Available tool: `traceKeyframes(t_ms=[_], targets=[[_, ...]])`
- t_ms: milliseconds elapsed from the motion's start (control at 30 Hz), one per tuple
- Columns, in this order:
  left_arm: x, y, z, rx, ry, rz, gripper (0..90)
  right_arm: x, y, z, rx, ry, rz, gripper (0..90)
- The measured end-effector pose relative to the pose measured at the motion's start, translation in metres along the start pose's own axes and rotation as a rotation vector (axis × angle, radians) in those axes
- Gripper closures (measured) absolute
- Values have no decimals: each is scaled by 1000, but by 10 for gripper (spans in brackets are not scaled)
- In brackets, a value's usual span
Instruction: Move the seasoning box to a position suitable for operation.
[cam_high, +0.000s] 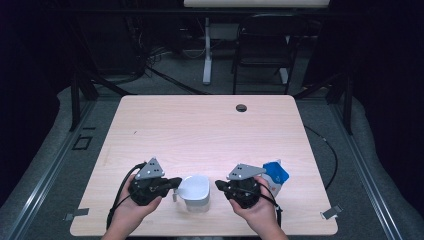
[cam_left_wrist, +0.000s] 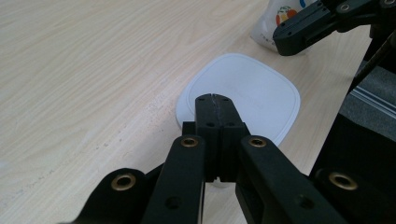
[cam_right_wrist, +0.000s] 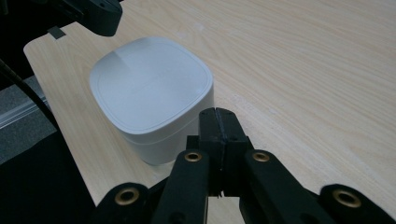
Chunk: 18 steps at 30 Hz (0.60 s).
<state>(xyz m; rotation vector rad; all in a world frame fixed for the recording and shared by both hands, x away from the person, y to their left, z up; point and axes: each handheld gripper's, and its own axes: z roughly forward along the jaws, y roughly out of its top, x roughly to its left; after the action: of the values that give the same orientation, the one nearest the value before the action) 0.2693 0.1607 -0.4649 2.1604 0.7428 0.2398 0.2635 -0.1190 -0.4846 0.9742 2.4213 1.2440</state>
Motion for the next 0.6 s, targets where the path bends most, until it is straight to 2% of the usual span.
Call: traceKeyframes(t_ms=[167,367,467,600], targets=[[-1,-4,4,6,8,2,900,6,-1,0,-2,6,-17,900],[0,-6,7,3,3,-2,900,4,-2,-1,-17,-2,-5,899],[-1,-6,9,0,2,-3,900,3,-3,0,-26,-11,14,831],[-2,-6,11,-3,-3,-2,900,3,-4,0,-25,-25,9,746]])
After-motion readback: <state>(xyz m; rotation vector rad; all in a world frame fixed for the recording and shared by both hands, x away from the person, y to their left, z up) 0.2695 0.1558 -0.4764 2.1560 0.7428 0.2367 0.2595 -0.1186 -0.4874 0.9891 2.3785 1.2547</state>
